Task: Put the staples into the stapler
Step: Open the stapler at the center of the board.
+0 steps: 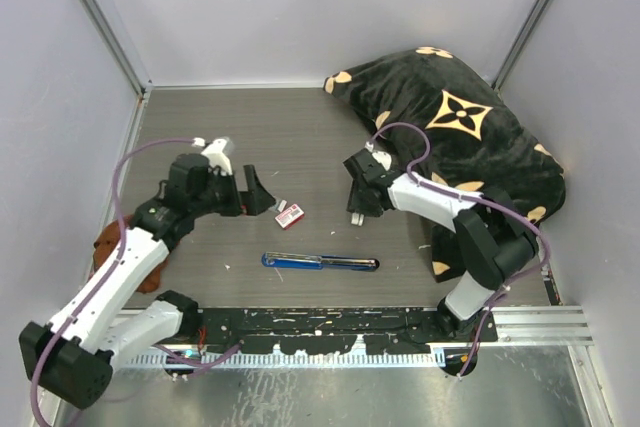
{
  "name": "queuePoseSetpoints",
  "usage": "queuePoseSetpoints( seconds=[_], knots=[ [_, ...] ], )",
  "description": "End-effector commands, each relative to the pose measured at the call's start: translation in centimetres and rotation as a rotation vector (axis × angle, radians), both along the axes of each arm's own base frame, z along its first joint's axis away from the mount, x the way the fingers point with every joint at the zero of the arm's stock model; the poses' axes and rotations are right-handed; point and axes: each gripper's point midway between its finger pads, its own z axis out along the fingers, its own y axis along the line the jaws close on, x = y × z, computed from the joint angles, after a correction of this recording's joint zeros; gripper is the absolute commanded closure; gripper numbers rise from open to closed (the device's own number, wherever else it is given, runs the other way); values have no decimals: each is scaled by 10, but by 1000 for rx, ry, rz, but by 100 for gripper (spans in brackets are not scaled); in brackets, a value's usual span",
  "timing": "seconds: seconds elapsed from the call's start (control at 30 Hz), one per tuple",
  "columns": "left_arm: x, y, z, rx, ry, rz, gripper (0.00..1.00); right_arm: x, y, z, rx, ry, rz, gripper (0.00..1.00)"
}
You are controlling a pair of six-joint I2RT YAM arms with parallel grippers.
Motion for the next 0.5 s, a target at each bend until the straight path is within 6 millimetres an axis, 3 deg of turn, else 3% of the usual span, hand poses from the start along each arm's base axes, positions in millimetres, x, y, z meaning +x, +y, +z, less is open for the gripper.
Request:
queuePoseSetpoints(
  seconds=[0.0,0.1,0.2,0.3,0.47],
  knots=[
    [1,-71,20,-214,-19,-112,0,18,39,73,237,-158,29,96],
    [-8,-115,15,-278,12,-192,2,15,52,100,353,-197,43,99],
    [-13,-141,15,-304,-12,-224,4,13,61,124,459,-234,39,99],
    [-12,-154,20,-338,-70,-227,4,9,66,140,541,-259,30,99],
    [-1,-158,12,-372,-91,-175,4,2,77,158,647,-260,46,99]
  ],
)
